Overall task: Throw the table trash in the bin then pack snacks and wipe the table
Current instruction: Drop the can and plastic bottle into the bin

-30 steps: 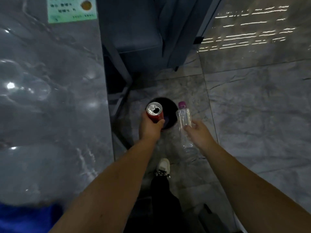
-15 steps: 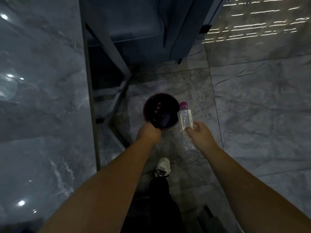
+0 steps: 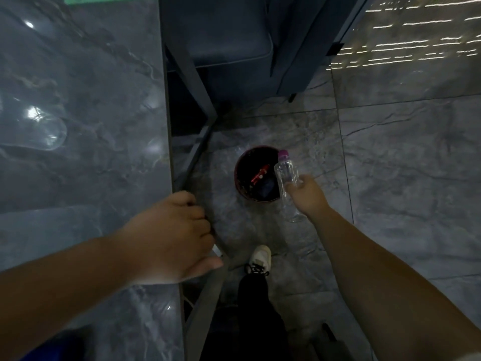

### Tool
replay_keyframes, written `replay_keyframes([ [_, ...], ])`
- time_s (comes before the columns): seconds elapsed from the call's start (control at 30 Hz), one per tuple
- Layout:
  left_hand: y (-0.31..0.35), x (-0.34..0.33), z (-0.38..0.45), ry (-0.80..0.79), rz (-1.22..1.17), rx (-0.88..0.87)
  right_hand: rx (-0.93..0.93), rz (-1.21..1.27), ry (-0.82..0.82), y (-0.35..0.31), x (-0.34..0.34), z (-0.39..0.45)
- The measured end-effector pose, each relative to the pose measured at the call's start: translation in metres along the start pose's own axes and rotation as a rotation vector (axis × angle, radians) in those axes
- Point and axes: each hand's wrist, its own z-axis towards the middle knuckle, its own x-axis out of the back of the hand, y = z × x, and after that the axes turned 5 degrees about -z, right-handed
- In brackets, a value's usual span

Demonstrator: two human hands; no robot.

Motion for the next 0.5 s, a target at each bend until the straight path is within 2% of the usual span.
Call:
replay_keyframes([
  [0.07,-0.005,-0.002,-0.002,0.067,-0.045,-0.068,0.002,-0.058,0.007,0.0,-0.008,0.003],
  [0.17,-0.007,-0.009,-0.005,0.155,-0.09,-0.073,0.009,-0.074,0.009,-0.008,-0.015,0.003],
  [0.37,-0.004,-0.009,-0.005,0.195,-0.107,-0.034,-0.015,-0.054,0.005,-0.008,-0.024,0.012],
  [0.5,-0.004,-0.01,-0.005,0.198,-0.087,-0.041,0.026,-0.111,-0.005,-0.006,-0.016,-0.023],
])
